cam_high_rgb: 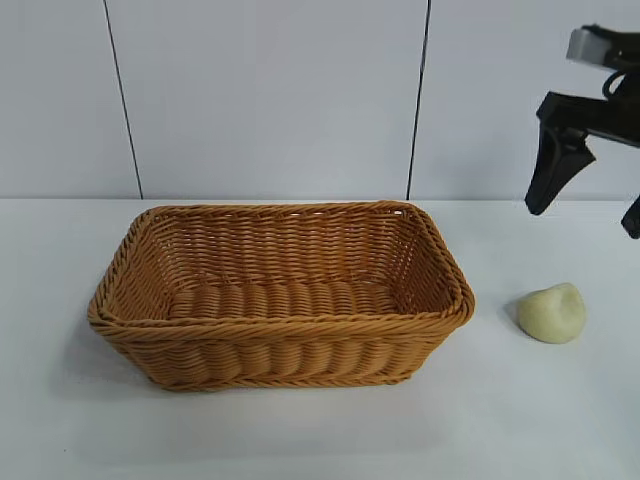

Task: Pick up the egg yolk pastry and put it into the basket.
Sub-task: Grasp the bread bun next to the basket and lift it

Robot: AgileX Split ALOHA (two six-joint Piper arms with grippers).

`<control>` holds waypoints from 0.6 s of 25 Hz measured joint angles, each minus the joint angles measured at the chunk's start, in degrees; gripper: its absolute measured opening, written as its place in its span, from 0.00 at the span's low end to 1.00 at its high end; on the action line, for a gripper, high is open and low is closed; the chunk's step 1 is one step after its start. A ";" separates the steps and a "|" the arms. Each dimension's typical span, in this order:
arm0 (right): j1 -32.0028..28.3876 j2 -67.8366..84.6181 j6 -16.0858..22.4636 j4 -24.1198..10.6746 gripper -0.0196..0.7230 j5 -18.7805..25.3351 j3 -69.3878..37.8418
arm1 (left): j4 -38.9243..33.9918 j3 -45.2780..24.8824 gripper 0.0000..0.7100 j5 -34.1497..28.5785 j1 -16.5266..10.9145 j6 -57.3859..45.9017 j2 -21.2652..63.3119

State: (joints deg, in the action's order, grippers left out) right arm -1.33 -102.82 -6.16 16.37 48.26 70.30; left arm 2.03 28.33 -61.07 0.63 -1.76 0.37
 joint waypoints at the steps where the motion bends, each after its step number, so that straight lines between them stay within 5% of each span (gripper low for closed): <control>1: -0.05 -1.61 0.20 -0.06 0.89 -1.00 0.00 | 0.00 0.00 0.98 0.00 0.00 0.00 0.00; 8: 0.00 -10.70 1.35 -0.13 0.89 -8.42 0.05 | 0.00 0.00 0.98 0.00 0.00 0.05 0.00; 15: 0.00 -15.98 1.90 -0.52 0.86 -9.61 0.11 | 0.00 0.00 0.98 0.00 0.00 0.05 0.00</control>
State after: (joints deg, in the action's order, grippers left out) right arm -1.32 -118.80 -4.26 15.85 38.65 70.40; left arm 2.03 28.33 -61.07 0.63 -1.71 0.37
